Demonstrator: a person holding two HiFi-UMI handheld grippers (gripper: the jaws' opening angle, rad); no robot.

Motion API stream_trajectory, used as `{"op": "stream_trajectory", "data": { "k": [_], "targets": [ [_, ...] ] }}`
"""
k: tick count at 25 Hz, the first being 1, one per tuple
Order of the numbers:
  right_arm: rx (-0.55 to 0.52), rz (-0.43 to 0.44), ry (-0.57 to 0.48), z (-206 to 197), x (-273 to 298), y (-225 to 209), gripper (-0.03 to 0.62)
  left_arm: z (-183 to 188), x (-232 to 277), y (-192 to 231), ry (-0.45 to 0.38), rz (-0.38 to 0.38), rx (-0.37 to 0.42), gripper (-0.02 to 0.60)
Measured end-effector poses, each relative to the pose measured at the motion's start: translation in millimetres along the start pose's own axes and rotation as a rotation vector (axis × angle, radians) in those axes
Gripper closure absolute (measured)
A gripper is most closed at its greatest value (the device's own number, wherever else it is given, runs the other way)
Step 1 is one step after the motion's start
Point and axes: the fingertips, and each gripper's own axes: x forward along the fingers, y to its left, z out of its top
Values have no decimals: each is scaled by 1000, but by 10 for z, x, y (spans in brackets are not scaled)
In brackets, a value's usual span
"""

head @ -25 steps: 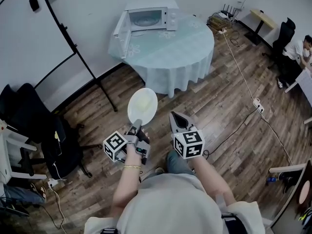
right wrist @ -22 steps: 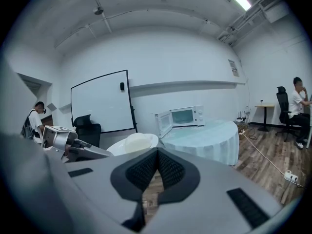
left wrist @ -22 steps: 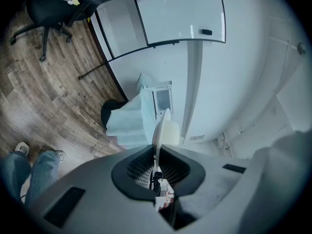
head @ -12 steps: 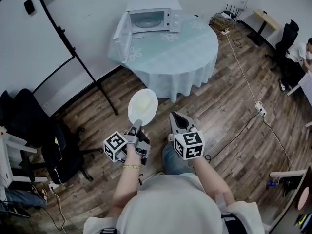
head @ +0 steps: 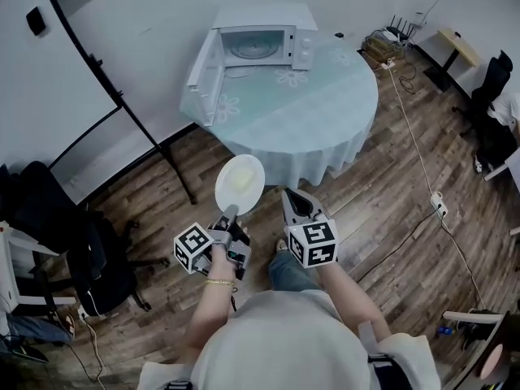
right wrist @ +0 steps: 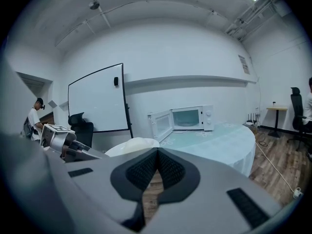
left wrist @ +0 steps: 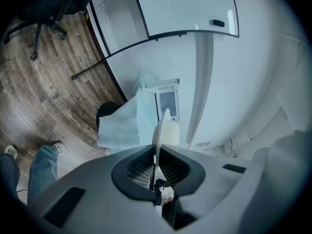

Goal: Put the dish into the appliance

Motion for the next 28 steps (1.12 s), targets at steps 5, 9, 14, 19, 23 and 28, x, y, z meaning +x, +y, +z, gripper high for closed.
{"op": "stream_trajectory", "data": {
  "k": [5, 9, 14, 19, 23, 28],
  "targets": [
    [-14, 34, 9, 258, 457, -317, 589, 178, 490, -212, -18, 4, -3, 546],
    [-29, 44, 5, 436, 774, -593, 589, 295, 878, -336, -30, 6, -7, 548],
    [-30, 66, 5, 581, 1116, -916, 589, 416, 1349, -476, -47, 0, -9, 546],
    [-40, 93, 8, 696, 1385, -1169, 589, 508, 1749, -592, -69, -4, -23, 546],
    [-46, 109, 6, 767, 1559, -1309, 589, 572, 2022, -655, -79, -5, -23, 548],
    [-41, 106, 4, 844, 1757, -1471, 589, 674, 2371, -755, -74, 4, -4, 547]
  ]
}}
